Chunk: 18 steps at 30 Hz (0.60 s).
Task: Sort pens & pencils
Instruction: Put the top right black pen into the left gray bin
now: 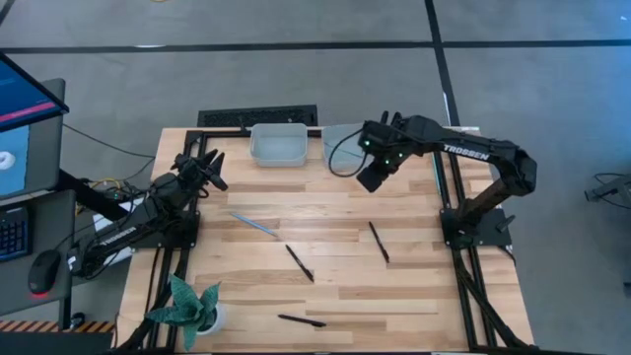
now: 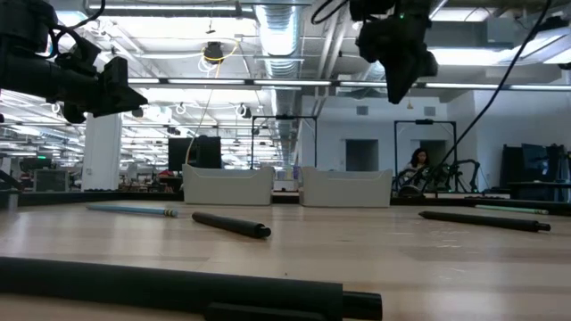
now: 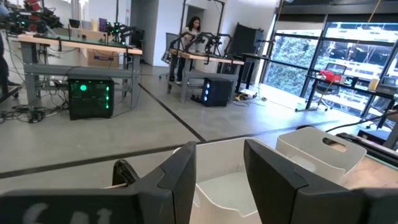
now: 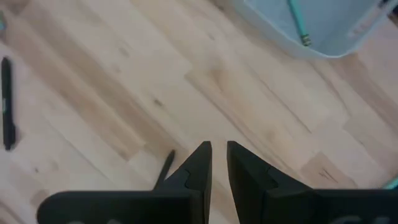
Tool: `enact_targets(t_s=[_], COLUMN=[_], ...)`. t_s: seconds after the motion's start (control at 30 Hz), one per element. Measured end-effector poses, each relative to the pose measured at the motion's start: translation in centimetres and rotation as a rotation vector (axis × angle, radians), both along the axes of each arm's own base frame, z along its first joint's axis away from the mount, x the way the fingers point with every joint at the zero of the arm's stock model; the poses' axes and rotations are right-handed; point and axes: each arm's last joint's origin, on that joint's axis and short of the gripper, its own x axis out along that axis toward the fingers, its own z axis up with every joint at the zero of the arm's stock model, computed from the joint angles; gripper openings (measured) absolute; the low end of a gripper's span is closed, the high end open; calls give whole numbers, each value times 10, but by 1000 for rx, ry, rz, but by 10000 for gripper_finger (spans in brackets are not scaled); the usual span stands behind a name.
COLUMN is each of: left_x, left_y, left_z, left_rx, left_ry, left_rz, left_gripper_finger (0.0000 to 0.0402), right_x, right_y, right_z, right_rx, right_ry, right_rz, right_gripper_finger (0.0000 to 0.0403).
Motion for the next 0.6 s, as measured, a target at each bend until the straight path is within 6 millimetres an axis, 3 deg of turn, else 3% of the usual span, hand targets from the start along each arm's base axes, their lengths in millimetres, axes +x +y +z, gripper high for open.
enact_targets(t_s=[0.43, 0.6], left_x=[0, 0], left_y=[0, 0], left_z=[0, 0], left_rx=[0, 0], left_ry=[0, 0], left_rz=[0, 0], left_gripper_finger=[126, 126], right_x=[16, 16], right_y=[38, 48], right_z=[-4, -25], right_rx=[-47, -44], right_ry=[-28, 18], right_rz=[91, 92], right_gripper_finger=[72, 72])
